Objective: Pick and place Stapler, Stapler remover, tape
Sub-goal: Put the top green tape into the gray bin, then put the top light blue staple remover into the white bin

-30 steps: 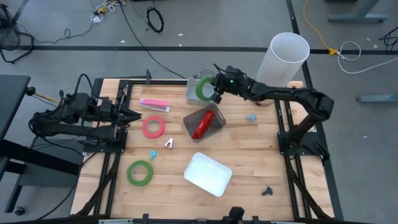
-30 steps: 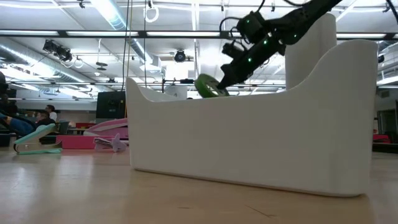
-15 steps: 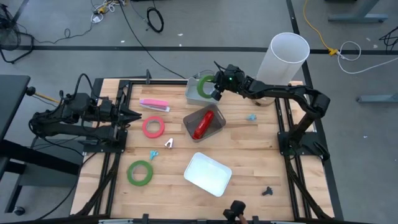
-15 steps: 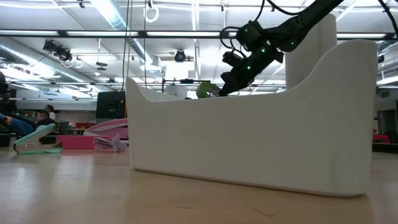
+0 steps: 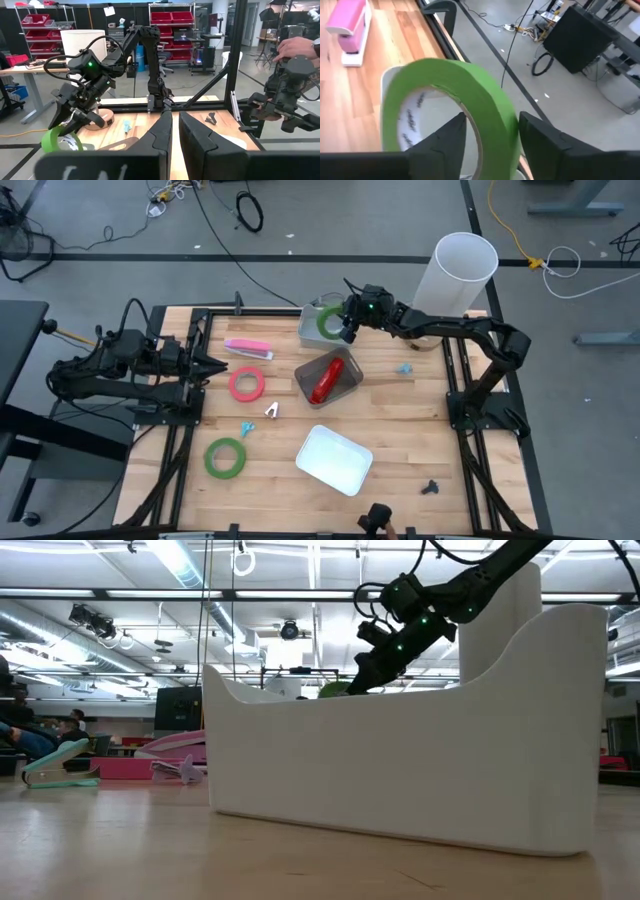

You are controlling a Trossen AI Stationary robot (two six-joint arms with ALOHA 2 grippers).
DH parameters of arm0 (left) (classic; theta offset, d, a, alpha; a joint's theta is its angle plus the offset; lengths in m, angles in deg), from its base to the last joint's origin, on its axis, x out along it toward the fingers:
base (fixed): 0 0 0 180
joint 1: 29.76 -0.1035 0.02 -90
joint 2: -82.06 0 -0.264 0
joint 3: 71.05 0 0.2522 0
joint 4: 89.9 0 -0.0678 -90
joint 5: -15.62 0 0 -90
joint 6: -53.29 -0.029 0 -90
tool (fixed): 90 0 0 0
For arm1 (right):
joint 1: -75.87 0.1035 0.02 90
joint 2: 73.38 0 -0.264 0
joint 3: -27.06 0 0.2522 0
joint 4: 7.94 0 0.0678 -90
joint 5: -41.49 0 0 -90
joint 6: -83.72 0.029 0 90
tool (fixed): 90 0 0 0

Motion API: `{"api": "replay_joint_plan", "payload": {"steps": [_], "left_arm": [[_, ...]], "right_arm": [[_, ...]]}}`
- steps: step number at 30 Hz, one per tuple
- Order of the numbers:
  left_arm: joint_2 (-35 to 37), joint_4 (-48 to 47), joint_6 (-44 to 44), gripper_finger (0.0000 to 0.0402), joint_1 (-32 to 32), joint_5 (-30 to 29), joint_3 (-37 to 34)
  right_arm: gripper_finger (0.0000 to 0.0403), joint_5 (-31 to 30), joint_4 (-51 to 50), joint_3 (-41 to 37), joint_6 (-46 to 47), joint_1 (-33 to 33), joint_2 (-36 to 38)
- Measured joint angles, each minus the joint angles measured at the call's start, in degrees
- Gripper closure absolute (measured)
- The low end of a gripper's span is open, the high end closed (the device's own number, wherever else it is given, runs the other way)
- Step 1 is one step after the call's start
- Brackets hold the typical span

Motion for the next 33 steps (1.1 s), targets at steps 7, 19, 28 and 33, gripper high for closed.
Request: {"api": "replay_joint_plan", "payload": {"steps": [7, 19, 28, 33], "left_arm": [[-0.02, -0.02, 0.0, 0.0367, 0.0, 0.0, 0.0], [0.0, -0.01, 0.0, 0.0367, 0.0, 0.0, 0.0], [-0.01, -0.02, 0.0, 0.0367, 0.01, 0.01, 0.0], [0.01, -0.01, 0.0, 0.0367, 0.01, 0.01, 0.0]], "right_arm": [[0.0186, -0.02, -0.11, 0.0, 1.79, 0.02, 0.09], [0.0183, -0.06, -3.3, 0.0, 1.76, 0.53, 0.22], [0.0183, -0.3, -12.03, 0.0, 1.76, 2.9, 6.13], [0.0183, -0.47, -19.72, 0.0, 1.73, 4.71, 10.83]]}}
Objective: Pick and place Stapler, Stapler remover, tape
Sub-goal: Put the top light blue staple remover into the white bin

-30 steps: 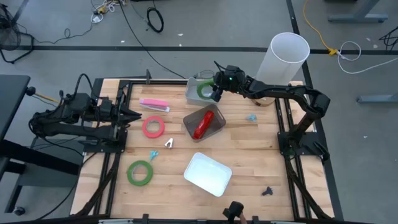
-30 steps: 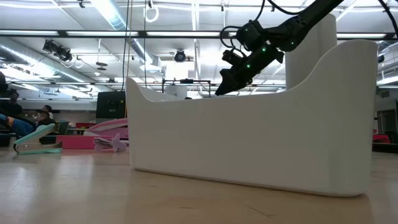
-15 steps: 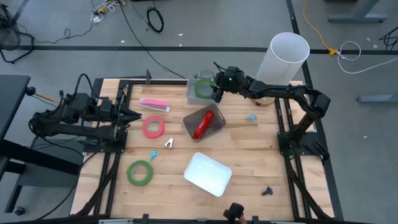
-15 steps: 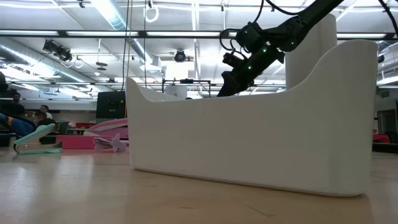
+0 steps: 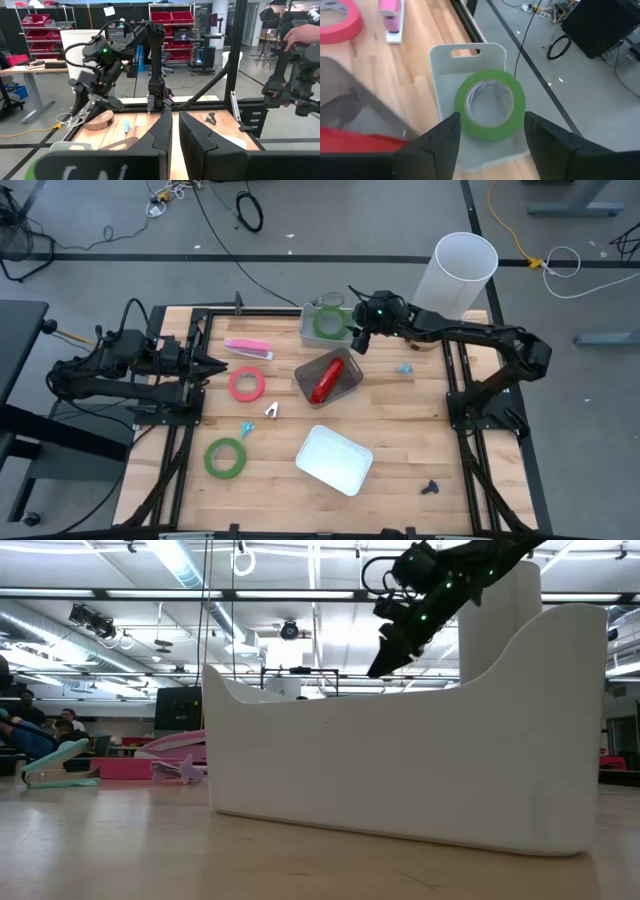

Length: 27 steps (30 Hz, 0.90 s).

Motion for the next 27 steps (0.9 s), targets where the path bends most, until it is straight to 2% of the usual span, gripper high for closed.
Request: {"api": "replay_joint_plan", "payload": {"steps": [5, 13, 27], "left_arm": [[-0.01, 0.0, 0.0, 0.0367, -0.01, 0.01, 0.0], [-0.02, 0.0, 0.0, 0.0367, -0.02, 0.0, 0.0], [-0.02, -0.01, 0.0, 0.0367, 0.0, 0.01, 0.0]], "right_arm": [[0.0183, 1.43, -10.56, 0.0, 0.1, 2.65, 3.14], [0.0183, 1.41, -28.55, -0.02, -0.01, 4.45, 3.38], [0.0183, 1.28, -39.86, -0.02, 1.37, 4.45, 3.36]]}}
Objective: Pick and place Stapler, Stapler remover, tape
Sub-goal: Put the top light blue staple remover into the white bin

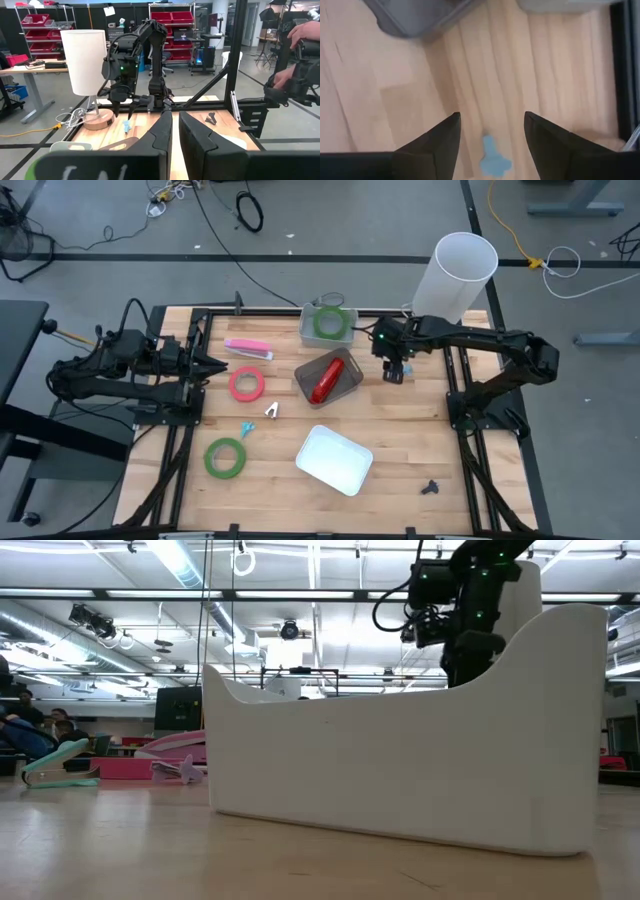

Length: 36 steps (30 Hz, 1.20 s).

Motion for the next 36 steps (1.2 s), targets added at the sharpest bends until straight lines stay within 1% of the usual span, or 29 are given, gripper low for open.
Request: {"api": "replay_joint_plan", "payload": {"steps": [3, 7, 9, 13, 20, 25, 29, 36], "left_arm": [[0.01, 0.0, 0.0, 0.0367, 0.0, 0.0, 0.0], [-0.01, 0.0, 0.0, 0.0367, 0.0, 0.0, 0.0], [-0.01, 0.0, 0.0, 0.0367, 0.0, 0.0, 0.0], [0.01, 0.02, 0.0, 0.0367, -0.02, 0.0, 0.0], [-0.01, 0.0, 0.0, 0.0367, -0.01, 0.0, 0.0], [0.01, 0.02, 0.0, 0.0367, -0.01, 0.0, 0.0], [-0.01, 0.01, 0.0, 0.0367, -0.02, 0.0, 0.0], [-0.01, 0.02, 0.0, 0.0367, 0.0, -0.02, 0.0]], "right_arm": [[0.0183, -0.02, -2.39, 0.0, 3.18, 0.0, -0.01], [0.0183, -0.07, -4.42, 0.0, 9.71, 0.19, -0.02], [0.0183, -0.56, -4.45, 0.0, 10.89, 0.66, -0.02], [0.0183, -1.55, -4.45, 0.0, 7.94, 1.42, -0.02], [0.0183, -1.62, -9.41, 0.0, -4.06, 1.31, -1.01], [0.0183, -3.22, -14.59, -0.02, -3.85, 0.92, -3.02], [0.0183, -5.49, -15.5, -0.04, -3.36, 1.29, -3.78], [0.0183, -10.16, -15.61, -0.04, -2.82, 6.33, -3.74]]}}
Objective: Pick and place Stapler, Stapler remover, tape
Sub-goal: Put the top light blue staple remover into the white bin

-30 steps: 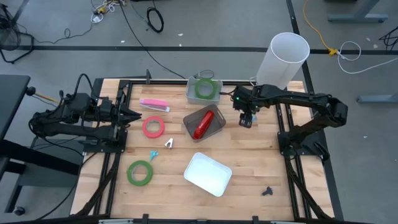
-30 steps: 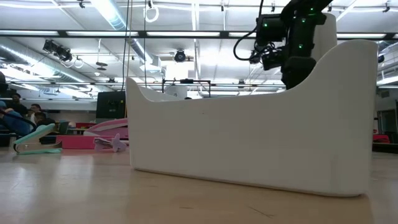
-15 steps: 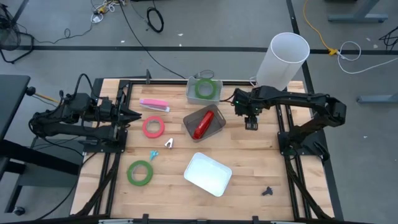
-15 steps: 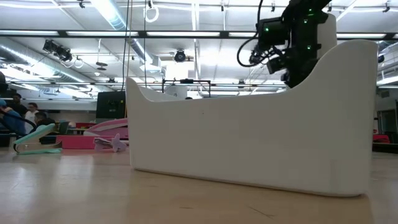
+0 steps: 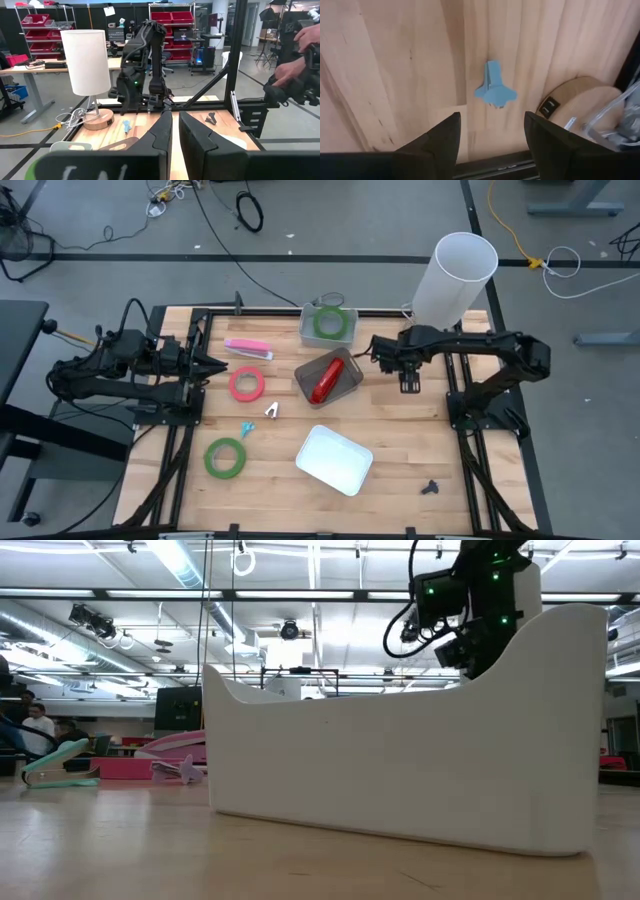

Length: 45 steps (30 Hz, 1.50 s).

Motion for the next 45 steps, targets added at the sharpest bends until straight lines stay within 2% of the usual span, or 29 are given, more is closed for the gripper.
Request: {"api": "replay_joint_plan", "payload": {"steps": [5, 13, 22, 26, 31, 35, 42, 45], "left_arm": [[0.01, -0.01, 0.0, 0.0367, 0.0, 0.02, 0.0], [0.0, 0.0, 0.0, 0.0367, 0.0, 0.02, 0.0], [0.02, 0.0, 0.0, 0.0367, -0.01, 0.01, 0.0], [0.0, -0.01, 0.0, 0.0367, 0.0, 0.01, 0.0], [0.0, 0.0, 0.0, 0.0367, 0.0, 0.0, 0.0], [0.01, -0.02, 0.0, 0.0367, -0.01, 0.02, 0.0], [0.01, -0.02, 0.0, 0.0367, -0.01, 0.02, 0.0], [0.0, 0.0, 0.0, 0.0367, -0.02, 0.0, 0.0]], "right_arm": [[0.0183, -0.38, 0.32, -0.31, 2.57, 3.13, 0.61], [0.0183, -1.8, 3.58, -6.17, 3.32, 6.23, 7.18], [0.0197, -8.87, 5.25, -6.82, -5.14, 7.33, 9.01], [0.0205, -8.69, 6.58, -6.82, -8.86, 7.83, 8.57], [0.0208, -6.76, 9.88, -9.03, -8.71, 7.9, 6.5], [0.0191, -6.74, 10.48, -10.86, -6.82, 7.07, 4.81], [0.0136, -6.8, 12.19, -13.34, -8.34, 3.9, 2.73], [0.0126, -9.18, 13.26, -14.82, -10.16, 2.45, 1.9]]}}
